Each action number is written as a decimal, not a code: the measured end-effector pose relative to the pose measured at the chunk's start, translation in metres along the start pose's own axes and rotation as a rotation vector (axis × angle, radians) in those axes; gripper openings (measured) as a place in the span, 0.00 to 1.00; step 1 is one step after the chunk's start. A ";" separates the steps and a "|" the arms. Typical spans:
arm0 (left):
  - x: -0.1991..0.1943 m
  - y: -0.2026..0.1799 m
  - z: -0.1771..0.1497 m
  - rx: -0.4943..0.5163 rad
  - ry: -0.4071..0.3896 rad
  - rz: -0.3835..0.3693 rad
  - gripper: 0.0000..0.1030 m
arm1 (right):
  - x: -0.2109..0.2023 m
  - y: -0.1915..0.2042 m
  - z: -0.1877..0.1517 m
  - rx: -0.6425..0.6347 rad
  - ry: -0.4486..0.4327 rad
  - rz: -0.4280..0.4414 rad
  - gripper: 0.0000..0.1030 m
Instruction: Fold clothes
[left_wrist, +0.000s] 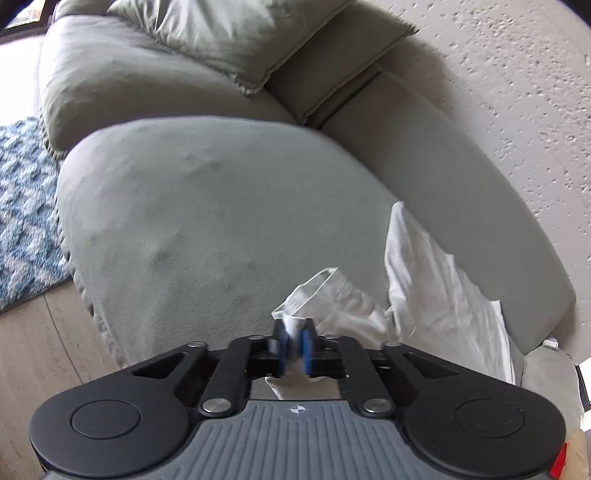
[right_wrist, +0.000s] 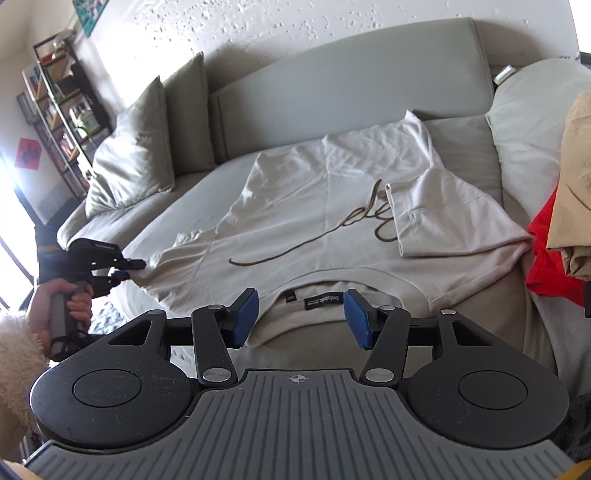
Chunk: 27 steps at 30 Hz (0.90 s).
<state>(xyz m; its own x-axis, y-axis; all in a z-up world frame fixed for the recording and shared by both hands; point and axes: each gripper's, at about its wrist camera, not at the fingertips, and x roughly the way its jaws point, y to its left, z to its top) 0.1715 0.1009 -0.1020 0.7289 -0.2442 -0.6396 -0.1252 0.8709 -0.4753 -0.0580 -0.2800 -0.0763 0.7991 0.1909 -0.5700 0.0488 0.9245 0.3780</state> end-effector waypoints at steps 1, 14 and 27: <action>-0.003 -0.004 0.000 0.004 -0.021 0.003 0.02 | 0.000 0.000 0.000 0.003 0.000 0.002 0.56; -0.031 -0.163 -0.110 0.969 -0.243 -0.006 0.01 | -0.008 -0.011 0.000 0.056 -0.008 0.014 0.56; 0.001 -0.193 -0.209 1.327 -0.121 0.032 0.26 | -0.015 -0.018 -0.002 0.085 -0.011 0.006 0.56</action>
<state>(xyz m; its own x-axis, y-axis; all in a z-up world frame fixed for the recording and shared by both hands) 0.0563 -0.1565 -0.1370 0.8013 -0.2369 -0.5493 0.5524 0.6456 0.5274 -0.0722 -0.2993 -0.0757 0.8063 0.1917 -0.5595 0.0947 0.8919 0.4421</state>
